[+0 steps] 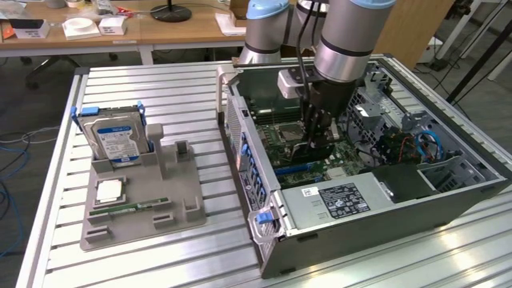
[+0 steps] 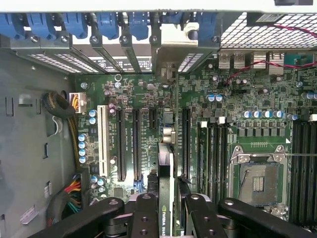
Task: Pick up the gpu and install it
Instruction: 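Insert the gpu into the slot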
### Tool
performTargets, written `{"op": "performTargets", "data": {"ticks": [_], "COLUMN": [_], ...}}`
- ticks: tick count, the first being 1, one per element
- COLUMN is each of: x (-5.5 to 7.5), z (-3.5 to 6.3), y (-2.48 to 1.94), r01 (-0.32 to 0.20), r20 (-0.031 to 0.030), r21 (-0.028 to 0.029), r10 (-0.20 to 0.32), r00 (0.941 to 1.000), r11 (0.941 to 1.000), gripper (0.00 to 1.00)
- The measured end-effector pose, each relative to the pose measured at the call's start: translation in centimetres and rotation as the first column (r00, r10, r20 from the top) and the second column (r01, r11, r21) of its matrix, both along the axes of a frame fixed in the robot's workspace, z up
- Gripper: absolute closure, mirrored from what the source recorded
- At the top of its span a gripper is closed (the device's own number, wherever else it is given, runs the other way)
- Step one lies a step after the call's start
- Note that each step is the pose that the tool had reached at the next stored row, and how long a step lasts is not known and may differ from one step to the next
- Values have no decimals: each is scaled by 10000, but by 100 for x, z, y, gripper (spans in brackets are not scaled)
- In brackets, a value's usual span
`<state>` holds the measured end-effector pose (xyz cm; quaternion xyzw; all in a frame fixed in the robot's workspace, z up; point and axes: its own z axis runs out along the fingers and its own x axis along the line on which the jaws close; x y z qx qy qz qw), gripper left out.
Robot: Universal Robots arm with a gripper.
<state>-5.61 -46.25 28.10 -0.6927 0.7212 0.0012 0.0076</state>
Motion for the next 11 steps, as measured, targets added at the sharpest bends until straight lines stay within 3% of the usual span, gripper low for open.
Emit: {"op": "performTargets", "data": {"ticks": [11], "x": [-17], "z": [-55], "y": [-9], "r01": [0], "r20": [31], "r21": [0], "r10": [0], "r00": [10000], "r11": [10000], "gripper": [75]}}
